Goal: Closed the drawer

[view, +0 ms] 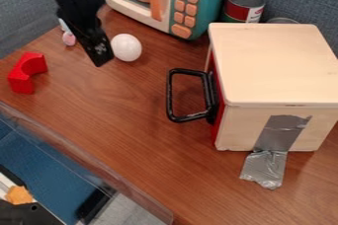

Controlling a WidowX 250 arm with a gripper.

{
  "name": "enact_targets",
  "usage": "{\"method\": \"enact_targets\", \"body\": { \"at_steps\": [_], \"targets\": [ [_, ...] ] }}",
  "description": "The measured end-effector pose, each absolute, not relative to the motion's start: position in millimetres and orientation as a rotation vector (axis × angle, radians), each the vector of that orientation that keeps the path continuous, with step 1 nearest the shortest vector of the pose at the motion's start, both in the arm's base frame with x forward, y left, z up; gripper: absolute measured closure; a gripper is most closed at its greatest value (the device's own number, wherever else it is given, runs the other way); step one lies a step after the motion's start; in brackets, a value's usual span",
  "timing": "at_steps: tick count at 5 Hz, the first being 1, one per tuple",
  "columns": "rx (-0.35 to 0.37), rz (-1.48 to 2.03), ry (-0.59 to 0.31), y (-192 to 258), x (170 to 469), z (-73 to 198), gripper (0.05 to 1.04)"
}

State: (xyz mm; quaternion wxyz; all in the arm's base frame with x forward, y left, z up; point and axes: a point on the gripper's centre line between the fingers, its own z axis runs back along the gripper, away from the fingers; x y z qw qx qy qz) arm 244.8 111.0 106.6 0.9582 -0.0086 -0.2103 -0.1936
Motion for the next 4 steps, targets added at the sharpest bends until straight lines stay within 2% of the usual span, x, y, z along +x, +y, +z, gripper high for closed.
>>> {"method": "enact_targets", "body": {
  "at_steps": [2,3,4],
  "targets": [
    [-0.057,-0.465,-0.404,90,210,128,0.084],
    [-0.021,-0.462,-0.353,87,195,136,0.084],
    [0.072,-0.438,-0.274,86,186,140,0.084]
  ]
}}
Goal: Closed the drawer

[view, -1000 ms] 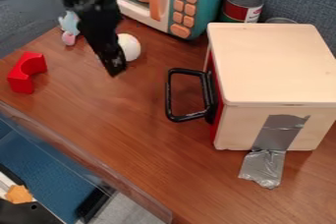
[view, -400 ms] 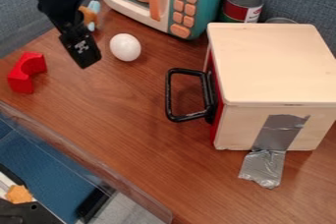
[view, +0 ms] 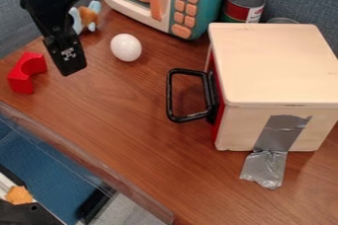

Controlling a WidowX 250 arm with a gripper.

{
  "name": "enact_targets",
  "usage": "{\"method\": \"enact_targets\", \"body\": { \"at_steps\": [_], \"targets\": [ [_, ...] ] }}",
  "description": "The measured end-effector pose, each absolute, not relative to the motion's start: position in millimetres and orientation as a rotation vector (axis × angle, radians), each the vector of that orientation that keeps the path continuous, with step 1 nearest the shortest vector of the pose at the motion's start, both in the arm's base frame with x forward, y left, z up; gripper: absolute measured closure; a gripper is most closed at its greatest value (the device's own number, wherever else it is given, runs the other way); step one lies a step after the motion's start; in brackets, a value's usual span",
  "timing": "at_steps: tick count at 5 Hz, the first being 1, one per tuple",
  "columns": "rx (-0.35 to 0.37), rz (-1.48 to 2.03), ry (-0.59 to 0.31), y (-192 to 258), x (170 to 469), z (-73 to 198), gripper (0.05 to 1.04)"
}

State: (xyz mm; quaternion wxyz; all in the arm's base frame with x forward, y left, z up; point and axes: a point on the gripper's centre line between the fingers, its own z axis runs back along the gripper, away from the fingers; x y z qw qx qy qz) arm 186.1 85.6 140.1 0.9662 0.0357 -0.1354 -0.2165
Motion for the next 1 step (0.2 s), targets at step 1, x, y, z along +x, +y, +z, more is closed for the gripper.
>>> {"method": "enact_targets", "body": {
  "at_steps": [1],
  "targets": [
    [0.185,-0.425,-0.187,91.5,180.3,128.6,0.084]
  ]
}}
